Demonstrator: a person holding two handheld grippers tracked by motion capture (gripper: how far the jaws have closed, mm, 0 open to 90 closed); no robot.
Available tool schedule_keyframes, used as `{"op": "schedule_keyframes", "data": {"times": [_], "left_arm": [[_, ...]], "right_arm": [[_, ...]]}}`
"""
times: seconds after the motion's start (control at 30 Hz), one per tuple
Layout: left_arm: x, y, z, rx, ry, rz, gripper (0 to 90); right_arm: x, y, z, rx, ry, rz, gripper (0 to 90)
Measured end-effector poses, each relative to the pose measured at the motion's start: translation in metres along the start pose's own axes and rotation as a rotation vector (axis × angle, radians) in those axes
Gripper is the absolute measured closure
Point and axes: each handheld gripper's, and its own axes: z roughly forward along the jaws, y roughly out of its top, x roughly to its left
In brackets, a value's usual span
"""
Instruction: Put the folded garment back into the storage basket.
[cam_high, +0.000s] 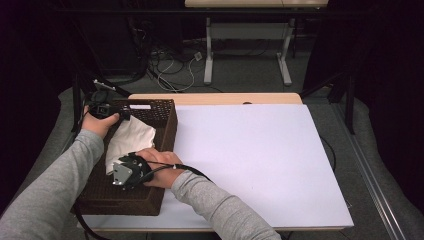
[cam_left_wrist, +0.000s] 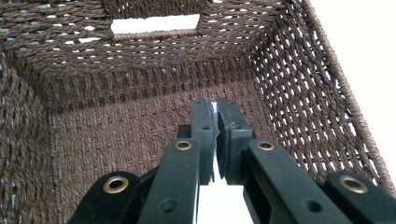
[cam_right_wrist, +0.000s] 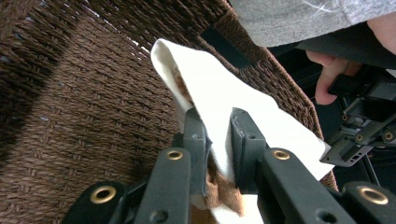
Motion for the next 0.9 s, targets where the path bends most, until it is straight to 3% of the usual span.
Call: {"op": "schedule_keyframes", "data": {"times": [0.23, 0.3, 0.4, 0.63, 0.67, 0.7, 0.9], "left_arm": [[0.008, 0.000, 0.007, 0.008, 0.025, -0.015, 86.2], [0.009, 0.000, 0.008, 0.009, 0.026, -0.018, 86.2], [0.010, 0.001, 0.010, 0.014, 0.032, -0.020, 86.2], [0.009, 0.001, 0.017, 0.012, 0.013, -0.019, 86.2], [0.009, 0.002, 0.017, 0.012, 0.014, -0.015, 86.2], [0.008, 0.002, 0.018, 0.015, 0.012, -0.013, 86.2], [0.008, 0.002, 0.023, 0.024, 0.015, -0.011, 86.2]], "right_arm": [[-0.001, 0.001, 0.003, 0.012, 0.001, -0.003, 78.2], [-0.003, 0.001, 0.004, 0.017, 0.013, -0.038, 78.2], [-0.001, 0.000, 0.005, 0.017, 0.012, 0.007, 78.2], [-0.002, -0.003, 0.003, 0.036, 0.017, 0.000, 78.2], [-0.003, -0.003, 0.002, 0.041, 0.025, -0.018, 78.3], [-0.001, -0.004, 0.003, 0.038, 0.021, 0.003, 78.2], [-0.001, -0.006, 0.003, 0.048, 0.029, 0.013, 78.2]]}}
